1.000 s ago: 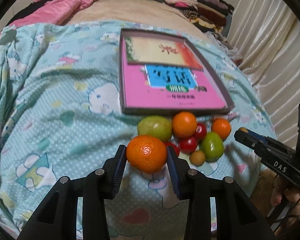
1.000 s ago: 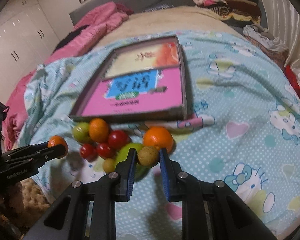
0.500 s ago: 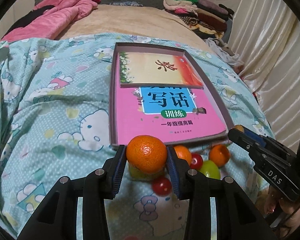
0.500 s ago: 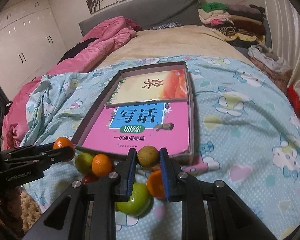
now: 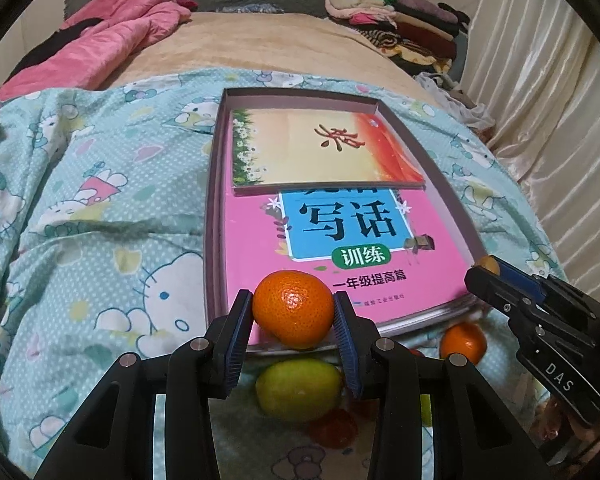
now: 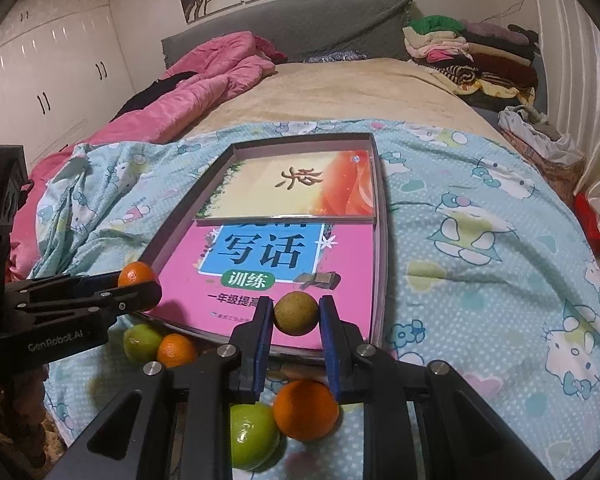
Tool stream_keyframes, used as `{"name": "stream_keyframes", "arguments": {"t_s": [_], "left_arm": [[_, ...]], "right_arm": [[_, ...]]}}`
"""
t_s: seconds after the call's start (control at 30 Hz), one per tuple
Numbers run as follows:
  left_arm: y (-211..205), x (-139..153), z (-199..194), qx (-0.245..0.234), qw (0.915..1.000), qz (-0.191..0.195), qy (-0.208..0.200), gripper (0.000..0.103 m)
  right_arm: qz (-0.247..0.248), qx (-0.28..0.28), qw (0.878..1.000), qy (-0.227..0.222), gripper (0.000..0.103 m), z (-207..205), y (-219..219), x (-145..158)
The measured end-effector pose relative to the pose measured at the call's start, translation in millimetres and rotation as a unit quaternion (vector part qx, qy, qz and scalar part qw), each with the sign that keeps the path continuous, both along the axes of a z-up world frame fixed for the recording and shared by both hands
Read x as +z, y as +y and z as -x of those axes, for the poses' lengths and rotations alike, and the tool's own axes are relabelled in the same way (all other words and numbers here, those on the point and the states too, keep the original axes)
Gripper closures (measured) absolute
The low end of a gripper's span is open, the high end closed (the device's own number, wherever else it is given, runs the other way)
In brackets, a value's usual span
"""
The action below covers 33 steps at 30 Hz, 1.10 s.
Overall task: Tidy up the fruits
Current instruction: 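Carry the mandarin with the left gripper while the right carries the brown fruit over the workbook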
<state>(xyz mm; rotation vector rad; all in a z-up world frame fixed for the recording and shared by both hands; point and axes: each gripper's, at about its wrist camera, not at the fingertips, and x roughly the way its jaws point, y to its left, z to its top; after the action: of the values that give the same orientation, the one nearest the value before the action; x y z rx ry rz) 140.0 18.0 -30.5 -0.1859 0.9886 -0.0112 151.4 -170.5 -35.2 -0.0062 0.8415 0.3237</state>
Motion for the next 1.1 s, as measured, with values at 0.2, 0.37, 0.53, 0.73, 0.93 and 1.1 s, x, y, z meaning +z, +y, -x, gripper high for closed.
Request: {"name": "stream_keyframes", "arguments": {"t_s": [0.2, 0.37, 0.53, 0.73, 0.93, 1.1], "left_arm": [[-2, -14, -7, -0.007, 0.9999, -0.01, 0.01, 0.061], [-4, -16, -7, -0.013, 0.9997, -0.022, 0.005, 0.061], [-5, -16, -8, -0.014, 0.9996, -0.024, 0.001, 0.061], [-4, -16, -7, -0.012, 0.9997, -0.019, 0.0, 0.061], [-4, -16, -6, -0.01, 0.9998, -0.017, -0.001, 0.06], [-4, -15, -5, -0.009, 0.9998, -0.016, -0.002, 0.06]], "right_arm": [[0.009, 0.003, 1.0, 0.004, 0.079, -3, 2, -9], [0.026, 0.006, 1.0, 0.002, 0.079, -3, 5, -13], [0.041, 0.003, 0.999, -0.001, 0.079, -5, 7, -17], [0.048, 0.004, 0.999, -0.003, 0.079, -6, 8, -18], [0.043, 0.003, 0.999, -0.003, 0.079, -7, 7, -18], [0.031, 0.001, 1.0, -0.001, 0.079, -8, 4, -17]]}}
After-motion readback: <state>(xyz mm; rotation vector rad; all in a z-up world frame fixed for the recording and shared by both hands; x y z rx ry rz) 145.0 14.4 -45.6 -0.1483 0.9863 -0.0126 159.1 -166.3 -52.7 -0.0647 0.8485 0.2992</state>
